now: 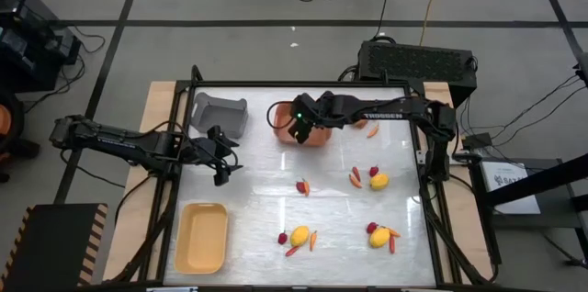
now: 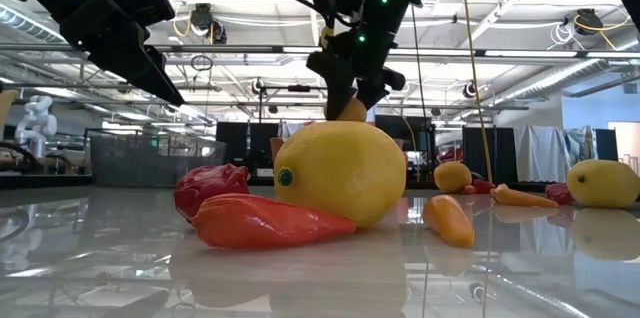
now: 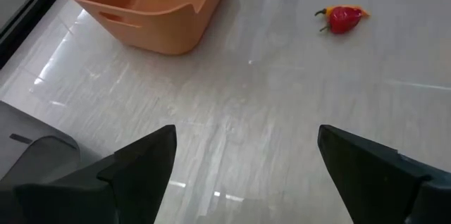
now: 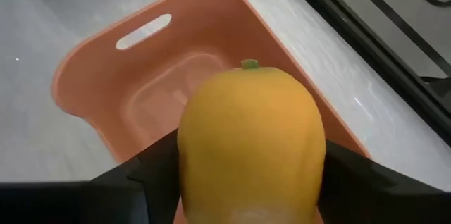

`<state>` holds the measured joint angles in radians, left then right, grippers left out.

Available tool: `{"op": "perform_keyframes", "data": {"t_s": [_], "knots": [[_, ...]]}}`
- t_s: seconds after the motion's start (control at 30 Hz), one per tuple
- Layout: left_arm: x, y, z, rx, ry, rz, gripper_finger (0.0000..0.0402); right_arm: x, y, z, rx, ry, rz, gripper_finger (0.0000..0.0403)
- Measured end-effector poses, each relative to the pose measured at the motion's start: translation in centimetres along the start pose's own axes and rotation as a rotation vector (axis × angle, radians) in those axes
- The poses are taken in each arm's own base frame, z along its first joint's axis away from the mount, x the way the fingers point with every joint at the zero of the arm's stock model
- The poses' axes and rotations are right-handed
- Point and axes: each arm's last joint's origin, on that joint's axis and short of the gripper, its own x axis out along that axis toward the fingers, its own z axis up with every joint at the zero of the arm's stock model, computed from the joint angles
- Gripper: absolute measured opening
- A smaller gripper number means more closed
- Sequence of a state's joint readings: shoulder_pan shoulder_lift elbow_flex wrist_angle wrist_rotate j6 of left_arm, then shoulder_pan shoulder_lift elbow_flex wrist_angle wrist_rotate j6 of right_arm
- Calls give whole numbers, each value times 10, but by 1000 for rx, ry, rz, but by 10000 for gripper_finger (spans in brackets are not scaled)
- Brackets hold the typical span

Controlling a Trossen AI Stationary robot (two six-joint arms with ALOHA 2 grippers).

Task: Sort produce into baskets
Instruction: Put the lemon into the orange bin

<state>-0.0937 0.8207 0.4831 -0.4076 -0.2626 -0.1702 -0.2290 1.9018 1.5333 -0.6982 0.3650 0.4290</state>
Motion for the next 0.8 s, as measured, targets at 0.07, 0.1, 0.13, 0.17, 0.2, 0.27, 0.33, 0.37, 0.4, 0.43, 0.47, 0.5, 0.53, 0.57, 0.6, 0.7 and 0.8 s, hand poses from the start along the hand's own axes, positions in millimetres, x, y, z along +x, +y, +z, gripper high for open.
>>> {"op": "perform_keyframes", "data": {"t_s": [0.07,0.1,0.13,0.17,0.2,0.27,0.33,0.37,0.4,0.43,0.47,0.5,0.53,0.57,0.6,0.7,0.8], "knots": [[0,0,0,2,0,0,352,1,-2,1,5,3,-4,266],[0,0,0,5,1,0,352,1,-4,1,6,5,-7,273],[0,0,0,14,1,0,352,2,-5,1,8,8,-10,279],[0,0,0,19,1,0,352,2,-6,1,8,10,-12,285],[0,0,0,20,1,0,352,2,-7,1,9,13,-14,290],[0,0,0,20,1,0,352,3,-8,2,10,16,-16,300],[0,0,0,20,2,0,352,3,-8,2,9,17,-15,307],[0,0,0,20,2,0,352,3,-8,2,5,17,-15,309],[0,0,0,21,2,0,352,3,-9,2,0,17,-15,311],[0,0,0,21,2,0,352,3,-9,2,-5,19,-14,312],[0,0,0,21,2,0,352,4,-10,2,-8,26,-9,313],[0,0,0,21,2,0,352,4,-10,1,-8,37,1,313],[0,0,0,21,3,0,352,4,-11,1,-7,50,13,313],[0,0,0,21,3,0,352,5,-12,1,-7,63,27,313],[0,0,0,21,4,0,352,5,-12,0,-7,77,43,313],[0,0,-1,21,11,1,352,5,-12,-2,-12,113,84,313],[0,0,-3,1,25,5,352,4,-8,-4,-14,137,131,313]]}}
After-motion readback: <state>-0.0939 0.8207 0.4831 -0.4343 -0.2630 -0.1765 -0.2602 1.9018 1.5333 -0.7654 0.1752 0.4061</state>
